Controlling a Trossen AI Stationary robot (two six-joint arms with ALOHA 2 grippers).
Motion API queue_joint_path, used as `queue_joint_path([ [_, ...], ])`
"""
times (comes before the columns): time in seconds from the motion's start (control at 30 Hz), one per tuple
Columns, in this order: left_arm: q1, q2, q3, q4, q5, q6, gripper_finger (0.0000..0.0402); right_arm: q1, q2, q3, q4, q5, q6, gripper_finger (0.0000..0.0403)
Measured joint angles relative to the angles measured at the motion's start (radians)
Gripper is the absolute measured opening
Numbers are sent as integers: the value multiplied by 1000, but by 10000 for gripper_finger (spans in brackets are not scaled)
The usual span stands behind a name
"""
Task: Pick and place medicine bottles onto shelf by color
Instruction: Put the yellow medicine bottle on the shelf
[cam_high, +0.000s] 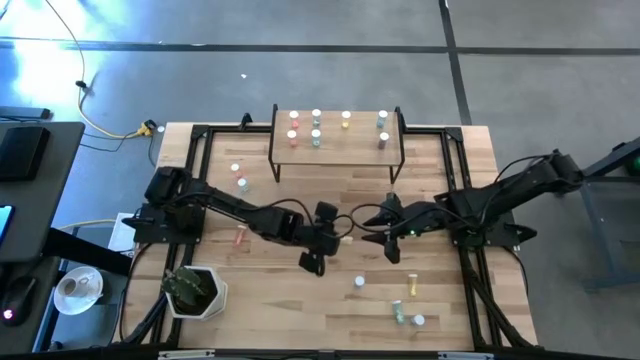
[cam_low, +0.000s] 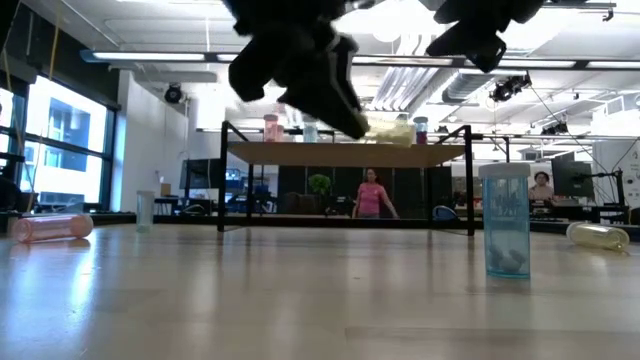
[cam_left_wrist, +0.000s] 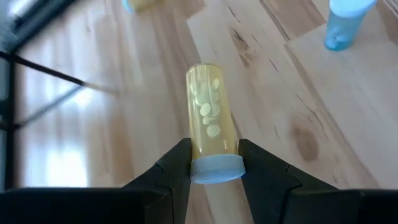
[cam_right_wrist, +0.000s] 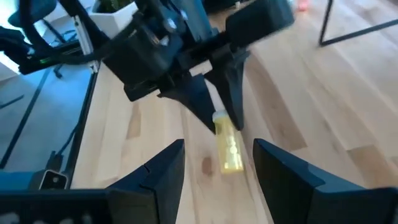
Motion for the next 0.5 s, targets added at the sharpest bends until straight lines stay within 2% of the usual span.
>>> queue_joint_path([
  [0.23,-54,0,63,-29,-124,111,113,-60,23,0,19,-142,36,181],
  [0.5,-104,0,108,-40,-232,239,113,-114,26,0,45,-170,46,181],
])
